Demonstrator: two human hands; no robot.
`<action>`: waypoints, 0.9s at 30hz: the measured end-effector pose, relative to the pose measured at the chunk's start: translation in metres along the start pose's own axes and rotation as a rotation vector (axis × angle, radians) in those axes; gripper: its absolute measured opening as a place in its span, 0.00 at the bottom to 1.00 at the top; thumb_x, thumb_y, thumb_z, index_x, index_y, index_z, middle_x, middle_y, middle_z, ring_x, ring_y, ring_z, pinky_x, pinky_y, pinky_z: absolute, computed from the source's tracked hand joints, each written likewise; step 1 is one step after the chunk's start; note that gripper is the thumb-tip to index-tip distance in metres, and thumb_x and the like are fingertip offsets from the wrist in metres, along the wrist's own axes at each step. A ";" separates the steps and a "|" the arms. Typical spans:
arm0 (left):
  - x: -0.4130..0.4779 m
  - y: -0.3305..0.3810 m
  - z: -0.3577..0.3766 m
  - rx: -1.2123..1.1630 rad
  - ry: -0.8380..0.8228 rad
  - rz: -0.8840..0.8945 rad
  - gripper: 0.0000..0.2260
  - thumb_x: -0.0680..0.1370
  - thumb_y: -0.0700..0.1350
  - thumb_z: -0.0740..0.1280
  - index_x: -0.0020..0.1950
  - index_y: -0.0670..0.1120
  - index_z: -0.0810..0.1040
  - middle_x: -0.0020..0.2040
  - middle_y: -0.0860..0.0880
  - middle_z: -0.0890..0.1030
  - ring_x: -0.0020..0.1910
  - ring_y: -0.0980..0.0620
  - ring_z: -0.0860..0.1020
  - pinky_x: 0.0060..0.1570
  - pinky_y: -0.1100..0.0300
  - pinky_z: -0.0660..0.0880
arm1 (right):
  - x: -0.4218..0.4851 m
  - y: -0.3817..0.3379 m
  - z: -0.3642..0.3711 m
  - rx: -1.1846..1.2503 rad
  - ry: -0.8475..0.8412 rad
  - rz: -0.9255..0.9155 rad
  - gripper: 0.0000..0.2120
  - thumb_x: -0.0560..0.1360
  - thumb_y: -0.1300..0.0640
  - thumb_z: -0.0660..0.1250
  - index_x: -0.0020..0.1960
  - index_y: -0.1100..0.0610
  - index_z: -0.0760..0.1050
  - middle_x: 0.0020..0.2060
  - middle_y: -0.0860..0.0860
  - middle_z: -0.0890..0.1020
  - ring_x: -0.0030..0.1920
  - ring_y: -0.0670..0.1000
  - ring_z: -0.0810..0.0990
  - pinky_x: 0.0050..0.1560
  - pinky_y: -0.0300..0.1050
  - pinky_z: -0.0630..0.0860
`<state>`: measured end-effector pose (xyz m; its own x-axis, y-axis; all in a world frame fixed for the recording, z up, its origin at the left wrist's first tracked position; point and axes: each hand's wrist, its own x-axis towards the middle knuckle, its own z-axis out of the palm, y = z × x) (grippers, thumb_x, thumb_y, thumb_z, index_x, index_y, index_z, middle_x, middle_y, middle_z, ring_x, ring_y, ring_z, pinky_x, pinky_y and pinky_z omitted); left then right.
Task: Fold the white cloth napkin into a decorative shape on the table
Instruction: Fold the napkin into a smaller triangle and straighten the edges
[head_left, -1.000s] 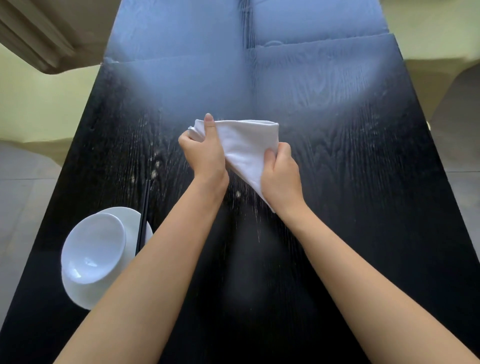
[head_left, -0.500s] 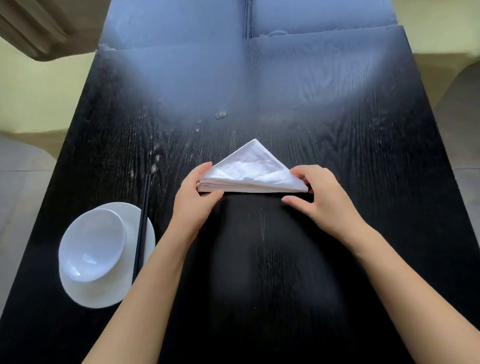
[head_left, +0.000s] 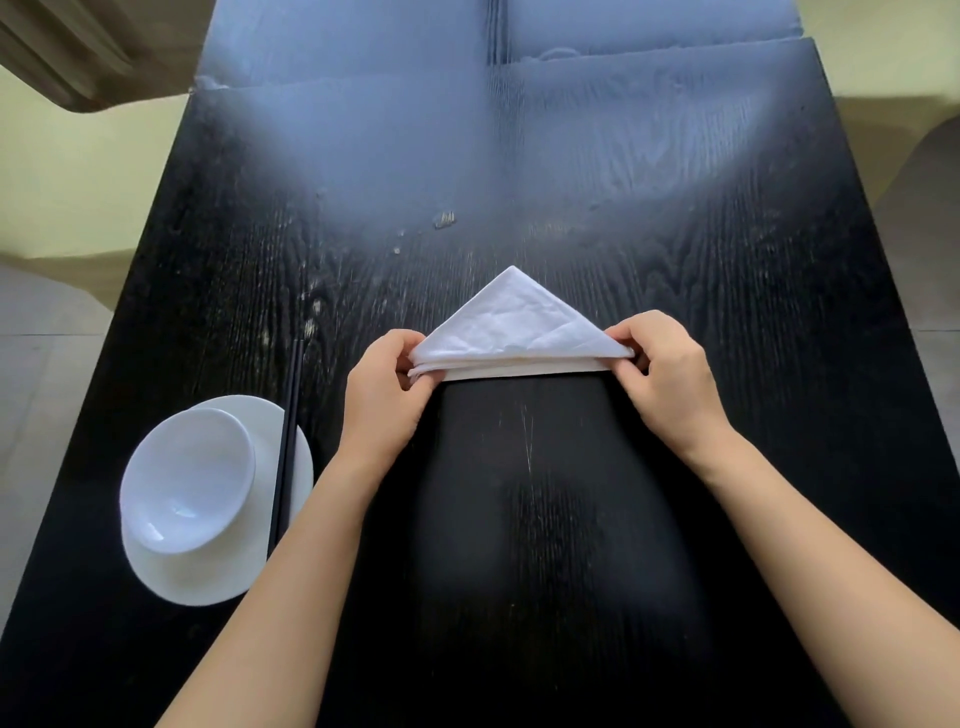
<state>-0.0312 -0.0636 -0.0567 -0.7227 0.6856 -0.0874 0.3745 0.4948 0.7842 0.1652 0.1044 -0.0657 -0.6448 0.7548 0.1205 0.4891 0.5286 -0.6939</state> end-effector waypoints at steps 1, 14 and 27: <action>-0.001 -0.001 0.000 0.012 0.006 0.013 0.05 0.72 0.40 0.70 0.46 0.47 0.76 0.43 0.51 0.79 0.38 0.59 0.75 0.37 0.74 0.70 | -0.001 0.002 0.001 0.008 0.015 -0.009 0.03 0.72 0.66 0.66 0.42 0.60 0.77 0.39 0.50 0.76 0.41 0.51 0.73 0.41 0.42 0.68; -0.004 -0.019 -0.013 0.159 -0.117 0.182 0.08 0.70 0.39 0.72 0.40 0.48 0.73 0.38 0.57 0.74 0.36 0.60 0.71 0.37 0.72 0.67 | 0.001 0.008 0.003 0.050 0.073 0.000 0.07 0.71 0.69 0.64 0.42 0.60 0.78 0.39 0.50 0.74 0.36 0.39 0.70 0.38 0.29 0.67; 0.000 -0.012 -0.006 0.013 0.046 0.280 0.10 0.71 0.39 0.71 0.36 0.47 0.71 0.35 0.56 0.71 0.31 0.58 0.69 0.31 0.70 0.65 | 0.002 0.014 0.004 0.025 0.071 -0.048 0.03 0.73 0.67 0.65 0.42 0.61 0.76 0.39 0.51 0.75 0.35 0.44 0.68 0.37 0.29 0.66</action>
<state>-0.0395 -0.0729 -0.0621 -0.6156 0.7717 0.1597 0.5707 0.2968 0.7657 0.1682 0.1117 -0.0780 -0.6231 0.7551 0.2037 0.4432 0.5555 -0.7035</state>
